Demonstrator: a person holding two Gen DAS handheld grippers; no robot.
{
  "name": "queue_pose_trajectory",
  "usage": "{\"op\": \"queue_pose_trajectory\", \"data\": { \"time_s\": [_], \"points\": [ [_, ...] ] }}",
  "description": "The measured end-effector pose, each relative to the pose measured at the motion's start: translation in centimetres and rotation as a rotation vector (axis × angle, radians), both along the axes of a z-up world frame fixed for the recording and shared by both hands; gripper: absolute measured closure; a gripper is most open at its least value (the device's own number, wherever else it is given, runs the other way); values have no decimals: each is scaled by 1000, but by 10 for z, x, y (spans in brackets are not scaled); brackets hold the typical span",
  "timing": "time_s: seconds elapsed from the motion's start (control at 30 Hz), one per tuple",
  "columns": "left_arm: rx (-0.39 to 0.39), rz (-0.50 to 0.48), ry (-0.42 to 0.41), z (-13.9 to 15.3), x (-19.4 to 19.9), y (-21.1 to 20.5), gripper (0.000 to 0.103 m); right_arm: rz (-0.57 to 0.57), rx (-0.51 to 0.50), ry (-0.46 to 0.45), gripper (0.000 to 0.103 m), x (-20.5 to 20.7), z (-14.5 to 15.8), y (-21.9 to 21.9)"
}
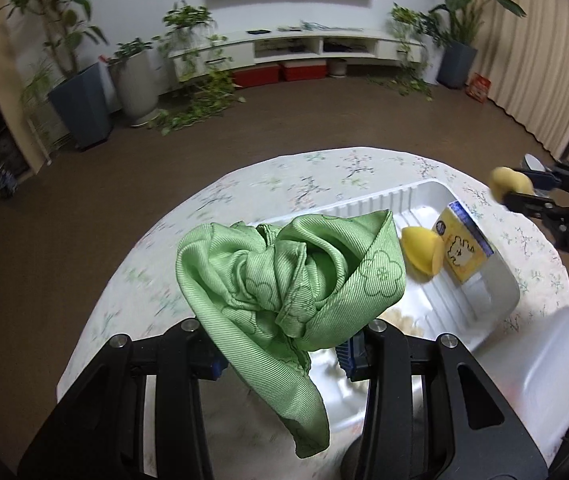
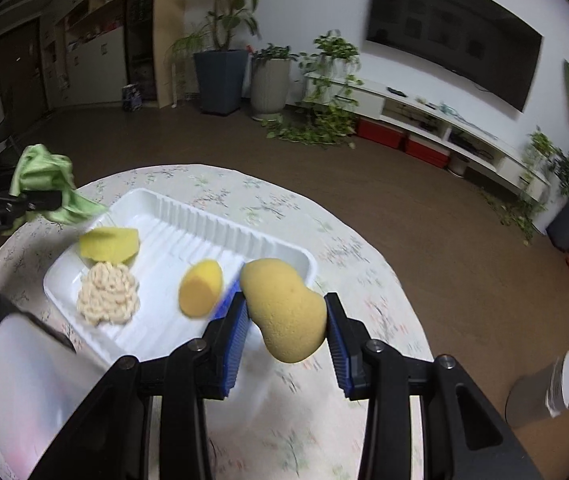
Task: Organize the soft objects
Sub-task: 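Carry the green cloth and gourd sponge into the white tray and release both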
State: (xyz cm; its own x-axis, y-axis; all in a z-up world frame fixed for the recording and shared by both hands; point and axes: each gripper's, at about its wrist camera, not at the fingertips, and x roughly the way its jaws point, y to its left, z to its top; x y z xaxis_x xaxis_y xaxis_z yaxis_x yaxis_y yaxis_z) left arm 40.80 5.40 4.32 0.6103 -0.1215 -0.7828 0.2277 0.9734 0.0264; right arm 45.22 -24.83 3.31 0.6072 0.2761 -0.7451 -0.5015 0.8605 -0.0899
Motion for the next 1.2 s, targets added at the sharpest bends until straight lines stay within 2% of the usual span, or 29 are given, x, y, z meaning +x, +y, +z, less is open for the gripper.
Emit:
{"op": "queue_pose_trajectory", "data": {
  "time_s": [0.23, 0.47, 0.7, 0.93, 1.07, 1.2],
  "points": [
    [19, -40, 41, -17, 24, -21, 65, 125, 3, 17, 62, 21, 2, 51],
    [56, -75, 53, -26, 32, -38, 65, 227, -45, 78, 62, 35, -18, 91],
    [76, -95, 69, -34, 38, -47, 65, 249, -75, 119, 62, 40, -41, 99],
    [76, -89, 81, -42, 43, -47, 61, 254, -78, 118, 60, 44, -44, 100],
    [74, -90, 81, -42, 45, -46, 58, 260, -79, 112, 59, 46, -46, 101],
    [68, -100, 97, -47, 46, -47, 48, 260, -76, 103, 57, 42, -48, 100]
  ]
}}
